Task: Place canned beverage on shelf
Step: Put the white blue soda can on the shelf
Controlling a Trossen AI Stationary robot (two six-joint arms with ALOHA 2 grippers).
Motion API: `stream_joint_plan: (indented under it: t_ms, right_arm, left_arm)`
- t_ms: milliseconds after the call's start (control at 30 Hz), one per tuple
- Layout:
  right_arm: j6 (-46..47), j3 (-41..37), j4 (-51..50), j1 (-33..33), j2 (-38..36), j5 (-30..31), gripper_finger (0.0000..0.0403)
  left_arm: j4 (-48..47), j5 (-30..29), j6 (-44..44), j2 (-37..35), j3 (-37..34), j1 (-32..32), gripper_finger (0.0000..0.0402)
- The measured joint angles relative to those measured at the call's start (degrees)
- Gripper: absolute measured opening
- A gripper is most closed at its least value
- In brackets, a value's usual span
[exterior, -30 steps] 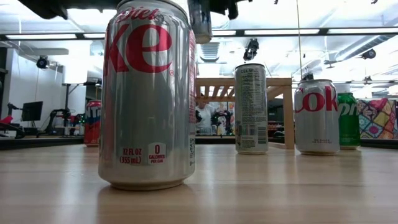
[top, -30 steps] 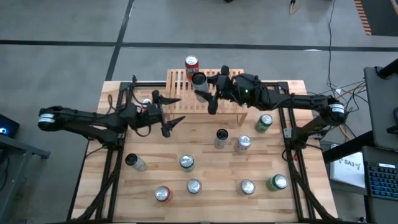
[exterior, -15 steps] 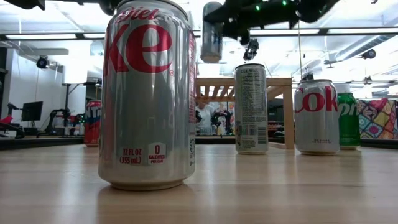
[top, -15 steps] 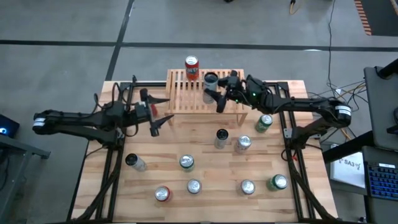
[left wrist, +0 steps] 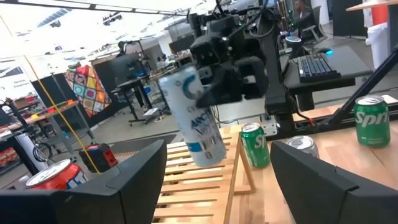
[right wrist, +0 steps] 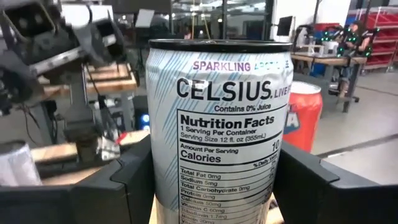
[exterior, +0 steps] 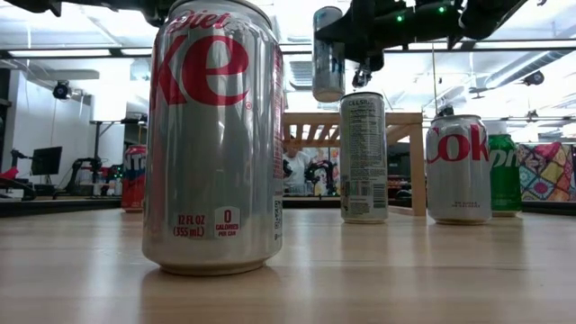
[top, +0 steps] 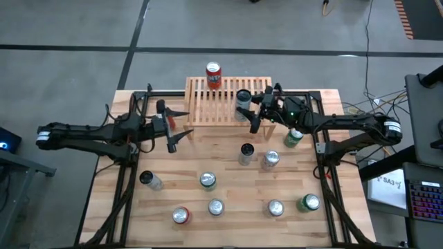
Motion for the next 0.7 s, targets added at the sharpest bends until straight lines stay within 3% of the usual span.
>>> stream_joint_plan:
  t_ms: [700]
  right_arm:
    - [-3.95,-2.54,1.35,-0.05,0.26,2.12,0.0239]
  left_arm:
    - [-0.55,-0.04,0.46,-0.2,-0.02,0.0,0.0271]
